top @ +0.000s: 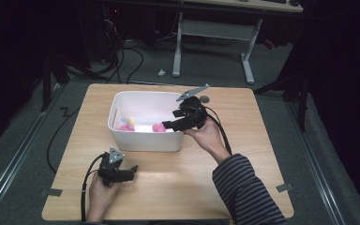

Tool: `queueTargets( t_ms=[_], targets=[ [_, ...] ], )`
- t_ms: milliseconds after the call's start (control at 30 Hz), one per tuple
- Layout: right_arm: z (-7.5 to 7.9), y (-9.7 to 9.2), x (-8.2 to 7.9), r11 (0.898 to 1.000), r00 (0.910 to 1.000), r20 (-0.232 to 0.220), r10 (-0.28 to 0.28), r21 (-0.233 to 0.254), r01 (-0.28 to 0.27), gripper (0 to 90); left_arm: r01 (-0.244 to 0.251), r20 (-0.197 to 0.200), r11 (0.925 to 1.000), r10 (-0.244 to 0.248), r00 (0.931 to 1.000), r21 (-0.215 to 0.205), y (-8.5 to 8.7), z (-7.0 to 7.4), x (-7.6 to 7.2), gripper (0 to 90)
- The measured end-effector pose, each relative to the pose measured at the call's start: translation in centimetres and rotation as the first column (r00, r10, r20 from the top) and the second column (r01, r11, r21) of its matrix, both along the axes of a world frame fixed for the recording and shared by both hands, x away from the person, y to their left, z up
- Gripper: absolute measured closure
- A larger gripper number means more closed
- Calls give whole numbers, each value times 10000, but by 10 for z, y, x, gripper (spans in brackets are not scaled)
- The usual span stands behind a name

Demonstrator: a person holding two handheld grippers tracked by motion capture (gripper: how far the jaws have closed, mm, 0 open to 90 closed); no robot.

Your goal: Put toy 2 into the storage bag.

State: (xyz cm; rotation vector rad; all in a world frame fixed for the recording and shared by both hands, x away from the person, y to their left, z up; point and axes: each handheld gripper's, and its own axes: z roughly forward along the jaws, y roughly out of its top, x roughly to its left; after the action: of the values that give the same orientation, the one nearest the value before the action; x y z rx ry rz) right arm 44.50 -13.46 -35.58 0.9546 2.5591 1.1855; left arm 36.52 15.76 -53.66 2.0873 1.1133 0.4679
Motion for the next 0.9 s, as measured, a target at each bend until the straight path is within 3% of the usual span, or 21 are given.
queueTargets(
  t_ms=[333, 600, 667, 900],
  targets=[
    [-2, -47, -14, 9951, 9959, 224, -880, 477, 869, 377, -16, 6, 10000, 16, 10000, -13, 0, 0, 0, 189],
    [-3, -73, -26, 9895, 9902, 323, -1356, 552, 1337, 378, -14, 3, 10000, 14, 10000, -15, 0, 0, 0, 189],
    [-1, -85, -32, 9852, 9871, 383, -1557, 781, 1524, 377, -18, 6, 10000, 18, 10000, -20, 0, 0, 0, 189],
    [0, -110, -43, 9751, 9771, 479, -2074, 903, 2026, 377, -12, 7, 10000, 12, 10000, -17, 0, 0, 0, 189]
  ],
)
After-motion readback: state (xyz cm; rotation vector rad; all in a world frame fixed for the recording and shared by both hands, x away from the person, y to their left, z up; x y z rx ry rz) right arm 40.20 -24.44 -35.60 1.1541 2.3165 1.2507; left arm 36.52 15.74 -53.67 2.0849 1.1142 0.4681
